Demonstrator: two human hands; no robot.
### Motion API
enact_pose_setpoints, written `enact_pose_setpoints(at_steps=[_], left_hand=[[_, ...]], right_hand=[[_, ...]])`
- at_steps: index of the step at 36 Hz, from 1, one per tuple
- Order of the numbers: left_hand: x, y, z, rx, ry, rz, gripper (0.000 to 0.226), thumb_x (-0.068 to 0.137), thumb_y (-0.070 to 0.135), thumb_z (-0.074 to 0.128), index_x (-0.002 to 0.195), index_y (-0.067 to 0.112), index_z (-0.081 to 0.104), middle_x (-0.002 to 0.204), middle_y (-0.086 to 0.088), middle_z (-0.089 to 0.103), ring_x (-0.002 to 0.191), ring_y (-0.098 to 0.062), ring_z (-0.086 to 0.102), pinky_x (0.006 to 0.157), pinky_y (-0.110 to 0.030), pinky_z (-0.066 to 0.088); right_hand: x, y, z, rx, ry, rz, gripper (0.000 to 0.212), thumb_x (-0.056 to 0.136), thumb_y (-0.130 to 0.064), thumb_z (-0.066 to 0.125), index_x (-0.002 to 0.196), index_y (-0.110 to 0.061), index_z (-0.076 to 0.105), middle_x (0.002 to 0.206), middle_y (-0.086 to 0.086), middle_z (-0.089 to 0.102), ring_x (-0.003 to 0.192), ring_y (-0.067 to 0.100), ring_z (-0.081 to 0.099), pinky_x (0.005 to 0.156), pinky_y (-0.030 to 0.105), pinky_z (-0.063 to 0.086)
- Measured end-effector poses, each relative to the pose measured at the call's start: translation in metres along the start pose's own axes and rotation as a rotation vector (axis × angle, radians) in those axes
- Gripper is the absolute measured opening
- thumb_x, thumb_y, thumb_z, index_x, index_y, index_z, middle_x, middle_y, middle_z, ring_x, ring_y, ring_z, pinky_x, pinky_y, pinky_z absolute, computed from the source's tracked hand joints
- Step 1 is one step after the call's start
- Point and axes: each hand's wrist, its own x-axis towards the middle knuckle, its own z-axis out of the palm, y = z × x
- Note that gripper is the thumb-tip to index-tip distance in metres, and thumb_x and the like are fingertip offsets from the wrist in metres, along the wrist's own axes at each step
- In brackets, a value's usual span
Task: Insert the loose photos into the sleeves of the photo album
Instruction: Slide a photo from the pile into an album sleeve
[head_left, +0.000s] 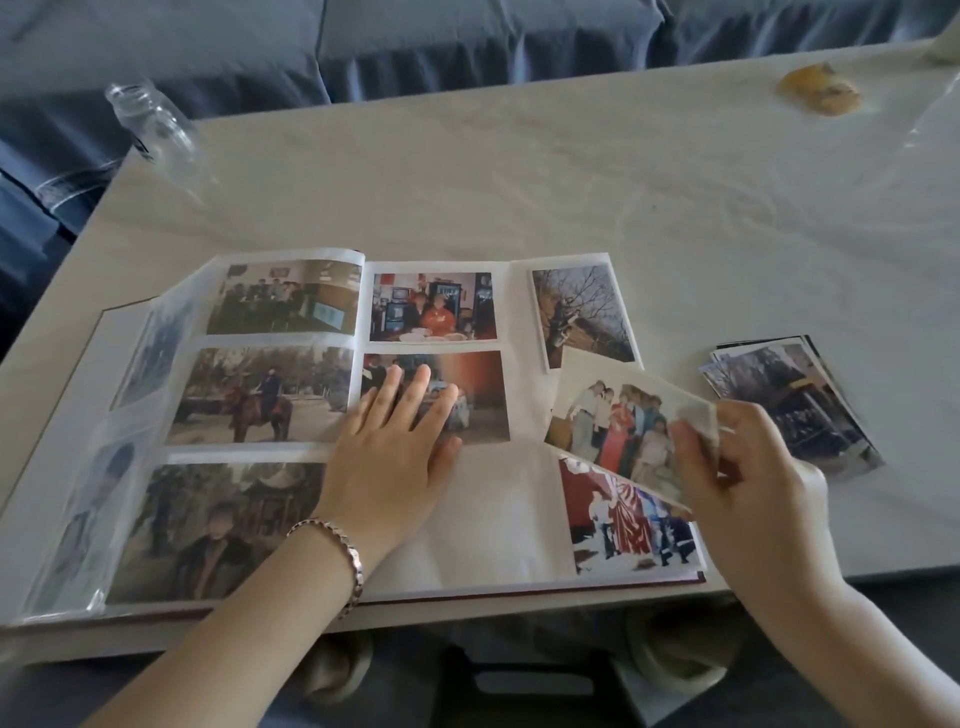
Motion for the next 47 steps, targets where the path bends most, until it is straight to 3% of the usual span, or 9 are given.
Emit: enact_pose_setpoints(at_steps=[4, 8, 11, 15, 20, 25, 32, 40, 47], left_hand=[[0.002, -0.002, 0.000, 0.031, 0.022, 0.024, 0.067, 0.097, 0.048, 0.003, 0.134, 0.021, 0.051, 0.139, -0.010, 0.049, 0.130, -0.033, 0.044, 0.104, -0.043, 0.026], [0.000, 0.001, -0.001, 0.009, -0.027, 0.001, 0.081, 0.078, 0.055, -0.019, 0.150, 0.031, 0.007, 0.158, 0.000, 0.003, 0.146, -0.023, -0.001, 0.110, -0.032, -0.008], [0.001, 0.000, -0.001, 0.038, -0.026, -0.020, 0.062, 0.092, 0.057, -0.006, 0.149, 0.033, -0.006, 0.158, 0.002, -0.010, 0.145, -0.020, -0.012, 0.110, -0.031, -0.013], [0.000, 0.001, -0.002, 0.038, -0.033, -0.021, 0.055, 0.097, 0.047, 0.006, 0.148, 0.033, -0.007, 0.158, 0.002, -0.012, 0.144, -0.020, -0.015, 0.109, -0.032, -0.015], [0.000, 0.002, -0.003, 0.006, -0.034, -0.018, 0.055, 0.097, 0.048, 0.007, 0.149, 0.034, -0.005, 0.157, 0.003, -0.012, 0.144, -0.020, -0.015, 0.110, -0.032, -0.014], [-0.001, 0.002, -0.003, 0.003, -0.037, -0.025, 0.055, 0.097, 0.048, 0.008, 0.149, 0.033, -0.004, 0.158, 0.003, -0.011, 0.144, -0.020, -0.015, 0.111, -0.033, -0.014], [-0.001, 0.002, -0.003, 0.000, -0.041, -0.026, 0.055, 0.097, 0.048, 0.007, 0.149, 0.033, -0.006, 0.158, 0.003, -0.011, 0.144, -0.020, -0.015, 0.111, -0.033, -0.014], [-0.001, 0.002, -0.004, 0.004, -0.040, -0.030, 0.059, 0.092, 0.049, -0.005, 0.149, 0.033, -0.002, 0.158, 0.002, -0.007, 0.146, -0.021, -0.010, 0.109, -0.033, -0.014], [0.007, -0.014, -0.024, -0.130, 0.002, 0.074, 0.042, 0.101, 0.032, 0.031, 0.143, 0.029, 0.036, 0.154, 0.007, 0.026, 0.143, -0.013, 0.020, 0.116, -0.030, 0.003]], right_hand=[[-0.005, 0.003, 0.006, 0.024, -0.084, 0.045, 0.012, 0.083, -0.010, 0.062, 0.091, -0.001, 0.059, 0.069, -0.008, 0.055, 0.052, -0.010, 0.048, 0.033, 0.005, 0.038], [-0.008, 0.005, 0.007, 0.113, -0.195, 0.199, 0.012, 0.086, -0.013, 0.062, 0.086, -0.019, 0.052, 0.072, -0.008, 0.059, 0.057, -0.008, 0.055, 0.035, 0.011, 0.043], [-0.008, 0.008, 0.007, 0.183, -0.290, 0.335, 0.016, 0.086, -0.018, 0.062, 0.077, -0.024, 0.050, 0.069, -0.013, 0.064, 0.054, -0.003, 0.063, 0.038, 0.016, 0.047], [-0.003, 0.017, 0.005, 0.218, -0.418, 0.466, 0.014, 0.085, -0.020, 0.063, 0.079, -0.022, 0.051, 0.064, -0.015, 0.064, 0.060, -0.007, 0.064, 0.039, 0.018, 0.048], [0.003, 0.024, 0.001, 0.233, -0.559, 0.584, 0.010, 0.085, -0.022, 0.063, 0.087, -0.018, 0.054, 0.066, -0.011, 0.069, 0.061, 0.008, 0.069, 0.051, 0.039, 0.058], [0.008, 0.024, -0.005, 0.259, -0.669, 0.611, 0.012, 0.083, -0.022, 0.064, 0.090, -0.016, 0.056, 0.069, -0.007, 0.072, 0.065, 0.009, 0.070, 0.050, 0.028, 0.056], [0.007, 0.015, 0.004, 0.293, -0.687, 0.626, 0.014, 0.086, -0.018, 0.064, 0.094, -0.009, 0.058, 0.076, 0.000, 0.073, 0.067, 0.017, 0.071, 0.064, 0.053, 0.056], [0.000, -0.005, 0.031, 0.368, -0.713, 0.589, 0.012, 0.086, -0.022, 0.063, 0.094, -0.016, 0.057, 0.089, -0.004, 0.071, 0.077, 0.007, 0.070, 0.067, 0.032, 0.059], [0.014, -0.005, 0.023, 0.345, -0.716, 0.636, 0.008, 0.088, -0.026, 0.060, 0.087, -0.020, 0.065, 0.078, -0.007, 0.072, 0.068, 0.006, 0.069, 0.062, 0.027, 0.058]])
